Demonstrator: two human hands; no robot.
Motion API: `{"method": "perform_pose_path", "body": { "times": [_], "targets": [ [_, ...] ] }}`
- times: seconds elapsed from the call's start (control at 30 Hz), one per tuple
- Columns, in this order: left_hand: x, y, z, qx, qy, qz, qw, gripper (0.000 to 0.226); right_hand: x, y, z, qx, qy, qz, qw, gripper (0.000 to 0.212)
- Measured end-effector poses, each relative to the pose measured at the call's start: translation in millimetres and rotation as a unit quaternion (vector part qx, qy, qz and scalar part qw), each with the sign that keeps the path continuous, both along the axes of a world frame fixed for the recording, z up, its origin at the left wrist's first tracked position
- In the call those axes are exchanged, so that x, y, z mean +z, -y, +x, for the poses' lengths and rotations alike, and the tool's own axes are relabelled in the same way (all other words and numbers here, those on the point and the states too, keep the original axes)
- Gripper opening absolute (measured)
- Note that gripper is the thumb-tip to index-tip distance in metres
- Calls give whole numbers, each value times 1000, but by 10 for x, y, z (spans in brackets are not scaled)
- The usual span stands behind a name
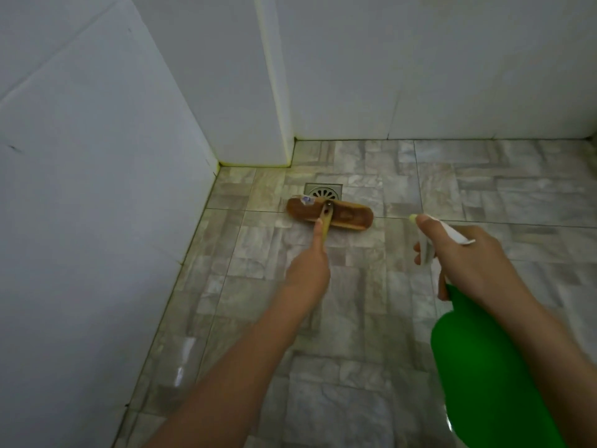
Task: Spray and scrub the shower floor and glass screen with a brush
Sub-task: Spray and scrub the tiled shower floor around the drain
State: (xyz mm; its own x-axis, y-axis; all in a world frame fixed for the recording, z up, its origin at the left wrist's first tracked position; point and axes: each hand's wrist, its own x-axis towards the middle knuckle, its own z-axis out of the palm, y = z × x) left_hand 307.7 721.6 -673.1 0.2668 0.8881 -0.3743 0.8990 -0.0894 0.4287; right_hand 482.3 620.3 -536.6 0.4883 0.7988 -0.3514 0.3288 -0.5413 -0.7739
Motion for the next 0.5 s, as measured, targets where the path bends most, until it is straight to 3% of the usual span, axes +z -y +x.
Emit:
{"method": "perform_pose_path", "body": {
  "times": [0.07, 0.2, 0.33, 0.5],
  "targets": [
    [37, 497, -71, 6, 30, -5, 1000, 71, -1, 121, 63, -11, 2, -3, 1000, 58],
    [115, 1329, -356, -41, -17, -45, 998, 75, 1, 293, 186, -33, -8, -24, 999, 55],
    [56, 699, -141, -2, 9, -4, 1000, 58, -6, 224, 278, -38, -21, -22, 999, 57],
    [58, -510, 317, 36, -39, 22, 998, 58, -31, -112, 306, -42, -48, 0, 998, 59]
  ]
}}
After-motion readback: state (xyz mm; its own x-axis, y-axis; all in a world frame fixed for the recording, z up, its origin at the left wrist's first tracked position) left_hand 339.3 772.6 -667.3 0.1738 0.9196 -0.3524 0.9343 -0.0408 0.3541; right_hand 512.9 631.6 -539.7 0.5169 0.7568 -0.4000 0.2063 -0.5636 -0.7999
